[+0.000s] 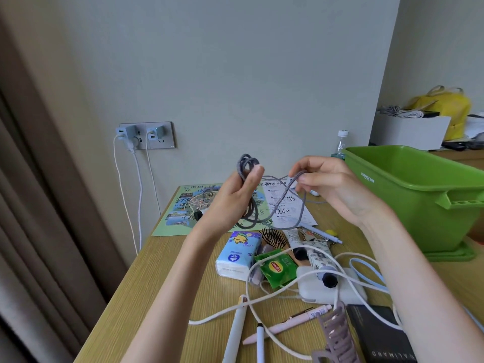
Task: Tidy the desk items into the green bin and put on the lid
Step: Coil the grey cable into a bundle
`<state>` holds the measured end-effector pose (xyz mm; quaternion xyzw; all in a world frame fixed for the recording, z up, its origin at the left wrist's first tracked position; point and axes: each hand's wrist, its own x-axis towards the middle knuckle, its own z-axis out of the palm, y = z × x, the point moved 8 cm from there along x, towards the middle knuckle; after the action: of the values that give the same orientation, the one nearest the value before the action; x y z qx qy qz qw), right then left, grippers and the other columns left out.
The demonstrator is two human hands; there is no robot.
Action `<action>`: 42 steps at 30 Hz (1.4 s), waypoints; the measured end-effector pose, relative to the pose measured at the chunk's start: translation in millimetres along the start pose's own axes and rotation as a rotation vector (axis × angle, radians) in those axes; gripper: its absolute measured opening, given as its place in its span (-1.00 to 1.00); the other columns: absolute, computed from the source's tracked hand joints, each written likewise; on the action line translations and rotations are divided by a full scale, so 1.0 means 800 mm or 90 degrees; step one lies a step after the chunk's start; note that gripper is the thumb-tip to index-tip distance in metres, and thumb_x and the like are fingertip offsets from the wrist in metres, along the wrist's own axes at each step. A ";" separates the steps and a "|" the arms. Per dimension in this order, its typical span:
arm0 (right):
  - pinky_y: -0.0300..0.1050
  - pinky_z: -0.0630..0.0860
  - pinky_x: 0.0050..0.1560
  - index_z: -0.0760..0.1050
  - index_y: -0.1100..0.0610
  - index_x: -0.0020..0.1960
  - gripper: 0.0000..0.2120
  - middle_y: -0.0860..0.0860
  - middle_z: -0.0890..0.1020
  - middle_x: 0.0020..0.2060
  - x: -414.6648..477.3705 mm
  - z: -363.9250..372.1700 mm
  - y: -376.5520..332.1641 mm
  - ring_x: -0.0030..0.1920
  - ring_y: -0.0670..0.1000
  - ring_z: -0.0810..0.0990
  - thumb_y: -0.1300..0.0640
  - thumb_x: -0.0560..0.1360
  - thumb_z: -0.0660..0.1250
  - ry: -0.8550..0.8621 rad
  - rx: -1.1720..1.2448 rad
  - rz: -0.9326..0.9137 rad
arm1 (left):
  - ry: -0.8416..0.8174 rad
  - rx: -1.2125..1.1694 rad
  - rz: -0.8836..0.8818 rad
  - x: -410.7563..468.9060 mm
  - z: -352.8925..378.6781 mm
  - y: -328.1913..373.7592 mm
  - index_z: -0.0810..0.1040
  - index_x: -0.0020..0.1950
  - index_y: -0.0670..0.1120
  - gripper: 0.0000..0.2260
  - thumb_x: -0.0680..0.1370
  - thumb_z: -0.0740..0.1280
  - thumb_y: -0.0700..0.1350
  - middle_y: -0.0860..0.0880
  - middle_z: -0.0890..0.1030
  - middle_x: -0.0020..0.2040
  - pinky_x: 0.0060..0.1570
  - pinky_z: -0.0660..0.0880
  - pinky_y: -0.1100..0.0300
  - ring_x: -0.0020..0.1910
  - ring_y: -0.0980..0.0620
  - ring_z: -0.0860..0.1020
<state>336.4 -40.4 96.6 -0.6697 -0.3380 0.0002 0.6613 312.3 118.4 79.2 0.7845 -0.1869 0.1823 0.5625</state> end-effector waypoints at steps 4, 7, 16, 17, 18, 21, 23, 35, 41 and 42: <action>-0.26 0.27 -0.41 0.43 0.17 -0.18 -0.83 -0.03 0.41 -0.40 0.004 0.010 -0.006 -0.46 -0.07 0.24 0.35 0.26 0.26 0.030 0.042 0.037 | -0.084 0.073 0.050 -0.003 0.030 0.017 0.38 -0.18 -0.05 -0.63 0.46 0.33 0.25 0.20 0.37 -0.34 -0.27 0.34 0.26 -0.35 0.20 0.35; -0.27 0.23 -0.45 0.37 0.15 -0.20 -0.82 0.02 0.34 -0.40 0.004 0.022 -0.013 -0.49 -0.10 0.23 0.38 0.26 0.23 0.026 -0.012 0.043 | -0.160 0.113 0.027 -0.007 0.056 0.013 0.51 0.06 -0.03 -0.60 0.43 0.38 0.25 0.02 0.58 -0.15 -0.01 0.50 0.03 -0.15 0.08 0.53; -0.18 0.32 -0.24 0.61 0.10 -0.01 -0.84 0.03 0.61 -0.18 0.002 0.019 0.002 -0.22 -0.07 0.44 0.29 0.45 0.38 -0.004 -0.196 0.098 | -0.237 -0.023 -0.055 -0.013 0.062 0.007 0.49 -0.06 0.04 -0.84 0.63 0.22 -0.21 0.33 0.55 -0.37 -0.36 0.35 0.57 -0.36 0.40 0.51; -0.22 0.32 -0.26 0.63 0.07 -0.06 -0.87 0.00 0.61 -0.23 0.001 0.018 0.002 -0.26 -0.10 0.44 0.26 0.45 0.39 -0.003 -0.195 0.094 | -0.244 -0.027 -0.053 -0.013 0.062 0.009 0.44 -0.13 0.05 -0.79 0.63 0.21 -0.23 0.33 0.51 -0.46 -0.44 0.32 0.57 -0.45 0.40 0.48; -0.27 0.31 -0.31 0.63 0.07 -0.10 -0.89 -0.02 0.59 -0.28 0.001 0.016 0.001 -0.31 -0.13 0.42 0.25 0.45 0.40 -0.005 -0.194 0.089 | -0.250 -0.030 -0.052 -0.015 0.062 0.011 0.41 -0.16 0.06 -0.76 0.64 0.20 -0.24 0.31 0.47 -0.50 -0.48 0.30 0.57 -0.50 0.38 0.45; -0.30 0.25 -0.40 0.62 0.08 -0.19 -0.96 -0.01 0.50 -0.36 0.000 0.013 0.002 -0.38 -0.12 0.34 0.19 0.41 0.40 -0.026 -0.199 0.100 | -0.278 -0.026 -0.060 -0.018 0.062 0.016 0.40 -0.19 0.02 -0.78 0.64 0.22 -0.19 0.26 0.42 -0.54 -0.50 0.27 0.55 -0.54 0.32 0.41; -0.29 0.20 -0.44 0.55 0.10 -0.28 -0.95 -0.04 0.45 -0.43 0.000 0.012 0.004 -0.43 -0.11 0.30 0.15 0.35 0.35 -0.023 -0.192 0.118 | -0.281 -0.006 -0.070 -0.019 0.059 0.014 0.42 -0.16 -0.10 -0.82 0.63 0.26 -0.10 0.21 0.33 -0.52 -0.50 0.24 0.46 -0.54 0.25 0.31; -0.32 0.21 -0.49 0.51 0.14 -0.33 -0.87 -0.05 0.41 -0.49 0.006 0.006 0.018 -0.47 -0.07 0.24 0.09 0.31 0.36 0.020 -0.130 0.105 | -0.264 0.074 -0.092 -0.024 0.048 0.017 0.51 -0.08 -0.07 -0.71 0.67 0.09 0.02 -0.13 0.33 -0.20 -0.41 0.21 0.22 -0.34 -0.03 0.26; -0.24 0.35 -0.24 0.62 0.17 -0.03 -0.72 -0.04 0.40 -0.37 0.001 -0.010 0.026 -0.41 -0.09 0.32 -0.04 0.53 0.30 0.032 -0.011 0.060 | -0.036 -0.066 -0.091 -0.004 -0.001 0.011 0.52 -0.12 -0.02 -0.71 0.67 0.09 0.01 -0.03 0.34 -0.29 -0.50 0.15 0.33 -0.43 0.11 0.23; -0.23 0.35 -0.24 0.61 0.16 -0.06 -0.74 -0.04 0.36 -0.39 0.002 -0.011 0.027 -0.42 -0.09 0.30 -0.01 0.56 0.26 0.051 -0.019 0.054 | -0.003 -0.084 -0.091 -0.002 -0.007 0.009 0.54 -0.10 0.00 -0.71 0.67 0.09 0.02 0.00 0.35 -0.29 -0.54 0.16 0.37 -0.44 0.11 0.24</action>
<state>351.5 -45.5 79.2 -0.6929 -0.2822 -0.0038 0.6635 306.5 121.4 85.8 0.7575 -0.1434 0.1271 0.6240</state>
